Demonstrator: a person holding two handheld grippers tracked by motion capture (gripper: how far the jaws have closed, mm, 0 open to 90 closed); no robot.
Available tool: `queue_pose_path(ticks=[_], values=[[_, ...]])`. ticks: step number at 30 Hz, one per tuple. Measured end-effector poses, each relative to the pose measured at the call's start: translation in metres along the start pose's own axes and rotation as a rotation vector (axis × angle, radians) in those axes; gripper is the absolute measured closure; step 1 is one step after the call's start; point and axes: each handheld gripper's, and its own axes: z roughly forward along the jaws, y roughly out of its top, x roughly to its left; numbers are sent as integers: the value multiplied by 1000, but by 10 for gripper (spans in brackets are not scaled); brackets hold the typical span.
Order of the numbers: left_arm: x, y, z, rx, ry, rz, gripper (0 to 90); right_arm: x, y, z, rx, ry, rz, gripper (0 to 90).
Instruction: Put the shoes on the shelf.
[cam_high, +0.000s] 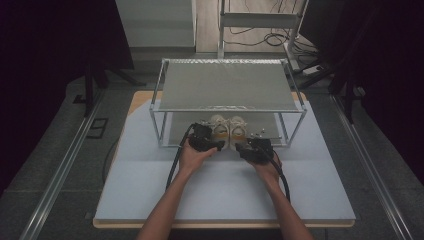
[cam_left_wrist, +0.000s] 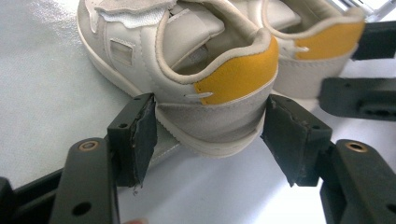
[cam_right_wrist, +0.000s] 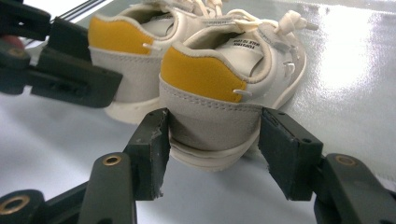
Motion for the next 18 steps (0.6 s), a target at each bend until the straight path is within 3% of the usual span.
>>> queue_pose_path(ticks=[11,14,18], values=[[1,1,1,-7,-3,7,355,-6,6,17,-8,-20,13,435],[2,3,3,-1,-4,-7,354,-5,6,18,-5,-24,9,438],[5,8,6,11,9,16,355,-5,6,18,-3,-21,15,439]])
